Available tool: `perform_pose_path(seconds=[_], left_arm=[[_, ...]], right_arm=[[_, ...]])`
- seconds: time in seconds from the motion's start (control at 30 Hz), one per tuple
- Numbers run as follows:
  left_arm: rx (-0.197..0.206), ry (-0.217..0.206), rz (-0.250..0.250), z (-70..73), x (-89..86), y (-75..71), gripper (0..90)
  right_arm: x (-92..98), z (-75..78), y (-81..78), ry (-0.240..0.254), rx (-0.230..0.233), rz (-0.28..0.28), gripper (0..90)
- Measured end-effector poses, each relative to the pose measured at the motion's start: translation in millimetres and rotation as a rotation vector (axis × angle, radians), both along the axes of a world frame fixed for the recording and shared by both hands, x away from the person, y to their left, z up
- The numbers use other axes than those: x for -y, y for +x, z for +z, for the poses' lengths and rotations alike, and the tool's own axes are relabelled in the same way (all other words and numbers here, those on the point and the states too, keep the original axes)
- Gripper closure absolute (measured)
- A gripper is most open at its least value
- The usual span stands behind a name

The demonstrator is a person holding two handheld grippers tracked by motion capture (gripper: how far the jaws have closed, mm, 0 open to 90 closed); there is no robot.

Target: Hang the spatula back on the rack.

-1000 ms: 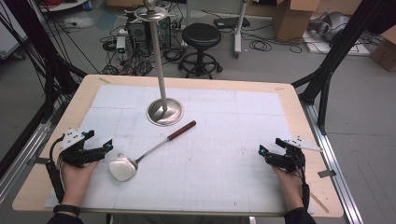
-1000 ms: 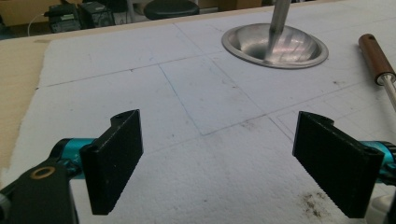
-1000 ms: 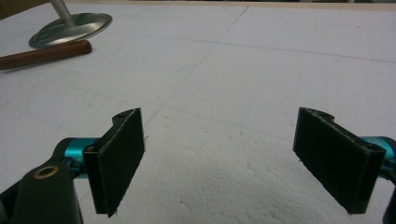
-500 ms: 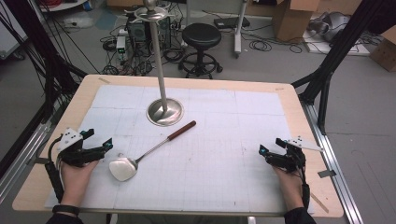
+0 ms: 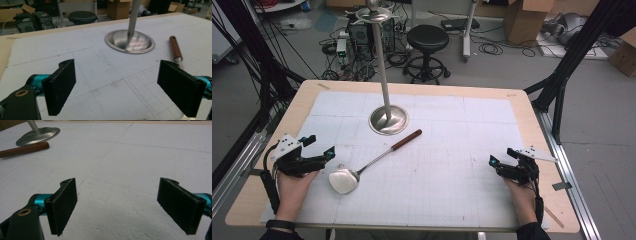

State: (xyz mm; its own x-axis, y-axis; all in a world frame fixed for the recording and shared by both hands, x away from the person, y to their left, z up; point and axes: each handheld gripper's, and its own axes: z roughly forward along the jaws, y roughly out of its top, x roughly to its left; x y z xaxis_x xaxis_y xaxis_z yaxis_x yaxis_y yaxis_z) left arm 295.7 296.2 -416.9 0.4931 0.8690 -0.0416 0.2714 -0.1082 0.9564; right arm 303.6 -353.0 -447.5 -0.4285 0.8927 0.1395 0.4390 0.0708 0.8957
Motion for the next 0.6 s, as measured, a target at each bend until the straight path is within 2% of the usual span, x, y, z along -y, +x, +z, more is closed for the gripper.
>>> perform_pose_path(seconds=[0.07, 0.13, 0.23, 0.5, 0.6], left_arm=[[0.003, -0.017, -0.023, 9.1, 4.7, -0.5, 15.6], [0.003, -0.018, -0.03, 11.4, 6.3, -0.6, 15.3], [-0.008, 0.01, -0.053, 17.5, 11.3, -0.8, 15.0], [-0.025, -0.004, -0.128, 26.2, 25.6, 2.7, 14.9], [-0.038, 0.011, -0.158, 28.3, 33.0, 5.1, 14.8]], right_arm=[[-0.8, 0.2, -0.5, -0.002, -0.002, 0.003, 15.8], [-1.2, 0.1, -0.4, -0.005, -0.001, 0.005, 15.9], [-1.2, 0.0, 0.0, -0.002, -0.007, 0.007, 15.9], [-1.2, 0.0, 0.1, -0.005, -0.007, 0.006, 15.9], [-1.4, -0.1, 0.4, -0.009, -0.005, 0.004, 15.9]])
